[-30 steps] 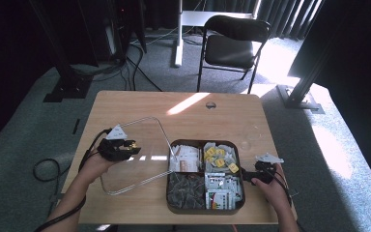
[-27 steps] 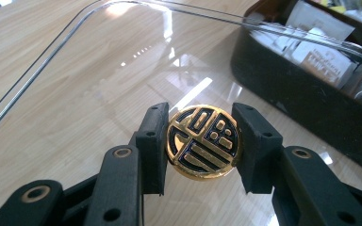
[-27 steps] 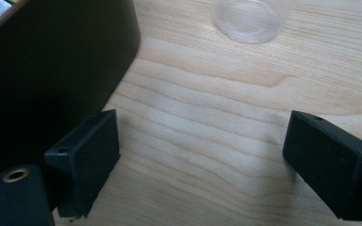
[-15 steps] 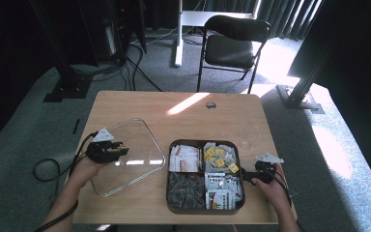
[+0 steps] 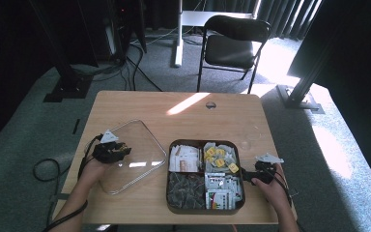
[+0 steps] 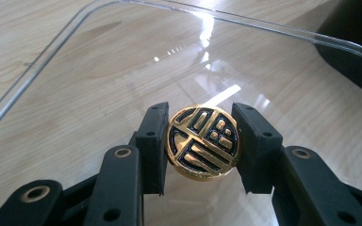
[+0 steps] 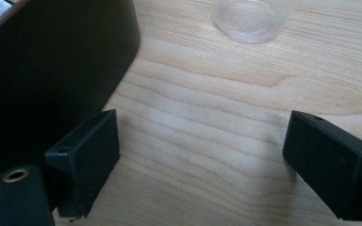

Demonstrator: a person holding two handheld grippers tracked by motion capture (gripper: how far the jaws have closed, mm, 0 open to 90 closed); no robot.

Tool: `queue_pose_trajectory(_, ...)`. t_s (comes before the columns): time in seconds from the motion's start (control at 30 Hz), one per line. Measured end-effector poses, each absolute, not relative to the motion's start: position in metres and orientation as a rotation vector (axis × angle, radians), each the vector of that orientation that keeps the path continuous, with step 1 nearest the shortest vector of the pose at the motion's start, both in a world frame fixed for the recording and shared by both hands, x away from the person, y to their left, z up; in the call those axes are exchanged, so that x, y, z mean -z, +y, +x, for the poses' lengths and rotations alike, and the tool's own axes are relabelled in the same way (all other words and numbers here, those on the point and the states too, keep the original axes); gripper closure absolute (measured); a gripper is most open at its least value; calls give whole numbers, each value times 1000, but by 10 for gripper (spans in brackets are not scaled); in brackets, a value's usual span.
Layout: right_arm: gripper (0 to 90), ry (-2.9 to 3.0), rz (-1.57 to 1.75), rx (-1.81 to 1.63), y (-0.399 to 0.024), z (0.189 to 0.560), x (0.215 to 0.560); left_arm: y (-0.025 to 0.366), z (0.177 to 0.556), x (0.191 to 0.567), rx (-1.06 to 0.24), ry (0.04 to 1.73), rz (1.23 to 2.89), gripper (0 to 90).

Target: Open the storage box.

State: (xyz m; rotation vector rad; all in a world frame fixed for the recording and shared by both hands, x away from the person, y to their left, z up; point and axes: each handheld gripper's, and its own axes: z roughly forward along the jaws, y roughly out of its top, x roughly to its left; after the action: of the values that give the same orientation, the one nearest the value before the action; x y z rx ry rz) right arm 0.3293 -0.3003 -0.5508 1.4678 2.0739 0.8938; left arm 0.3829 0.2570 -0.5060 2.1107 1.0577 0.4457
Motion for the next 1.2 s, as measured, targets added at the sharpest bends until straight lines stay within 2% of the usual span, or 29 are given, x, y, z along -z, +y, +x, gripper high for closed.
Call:
queue_pose_trajectory(0.63, 108, 2074, 1468, -894, -300, 329, 551, 249, 416, 516, -465, 1109, 2116, 591)
queue_pose_trajectory(1.2, 108, 2074, 1468, -894, -300, 329, 551, 251, 426, 528, -459, 1140, 2108, 590)
